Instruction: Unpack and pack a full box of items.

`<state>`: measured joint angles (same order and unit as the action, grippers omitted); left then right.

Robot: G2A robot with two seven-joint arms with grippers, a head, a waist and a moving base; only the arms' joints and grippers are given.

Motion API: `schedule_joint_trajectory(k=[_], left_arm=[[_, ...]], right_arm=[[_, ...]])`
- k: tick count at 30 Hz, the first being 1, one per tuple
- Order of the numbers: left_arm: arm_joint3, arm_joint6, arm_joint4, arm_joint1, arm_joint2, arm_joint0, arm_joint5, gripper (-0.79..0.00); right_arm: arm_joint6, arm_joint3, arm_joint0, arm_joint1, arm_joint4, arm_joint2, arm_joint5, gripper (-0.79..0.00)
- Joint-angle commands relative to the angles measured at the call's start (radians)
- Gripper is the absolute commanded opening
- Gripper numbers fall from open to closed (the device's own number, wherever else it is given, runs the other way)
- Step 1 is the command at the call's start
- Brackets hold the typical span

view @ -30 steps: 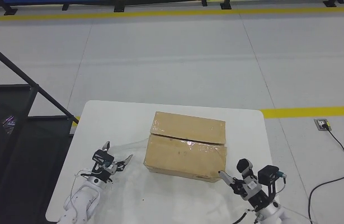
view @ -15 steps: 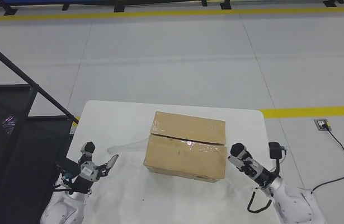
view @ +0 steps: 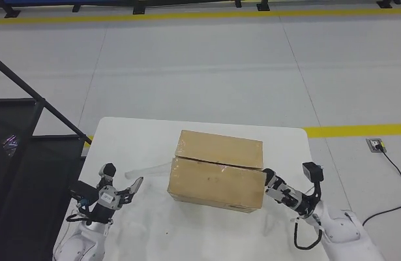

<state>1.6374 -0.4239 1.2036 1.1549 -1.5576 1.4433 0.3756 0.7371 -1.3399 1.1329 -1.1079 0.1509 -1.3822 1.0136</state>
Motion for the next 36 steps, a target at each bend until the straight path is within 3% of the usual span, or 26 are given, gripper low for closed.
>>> schedule_joint_trajectory(k=[1, 8, 13, 26, 30, 36], left_arm=[[0.011, 0.007, -0.007, 0.001, 0.006, -0.003, 0.0, 0.0], [0.047, 0.045, -0.022, 0.005, 0.033, -0.028, 0.009, 0.0], [0.069, 0.041, 0.034, -0.001, 0.044, -0.024, 0.111, 0.0], [0.035, 0.029, 0.352, -0.035, 0.018, 0.008, 0.305, 0.0], [0.017, 0.046, 0.423, -0.043, 0.027, -0.001, 0.336, 0.0], [-0.012, 0.038, 0.463, -0.047, 0.048, -0.018, 0.306, 0.0]], right_arm=[[0.038, -0.039, 0.015, 0.006, 0.042, 0.0, -0.001, 0.0], [0.071, -0.265, 0.116, 0.04, 0.059, 0.001, -0.001, 0.0], [0.071, -0.383, 0.176, 0.078, -0.046, 0.019, -0.001, 0.0], [0.068, -0.483, 0.23, 0.153, -0.389, 0.101, -0.001, 0.0], [-0.035, -0.492, 0.23, 0.154, -0.389, 0.119, -0.001, 0.0], [-0.238, -0.434, 0.194, 0.143, -0.215, 0.149, -0.003, 0.0]])
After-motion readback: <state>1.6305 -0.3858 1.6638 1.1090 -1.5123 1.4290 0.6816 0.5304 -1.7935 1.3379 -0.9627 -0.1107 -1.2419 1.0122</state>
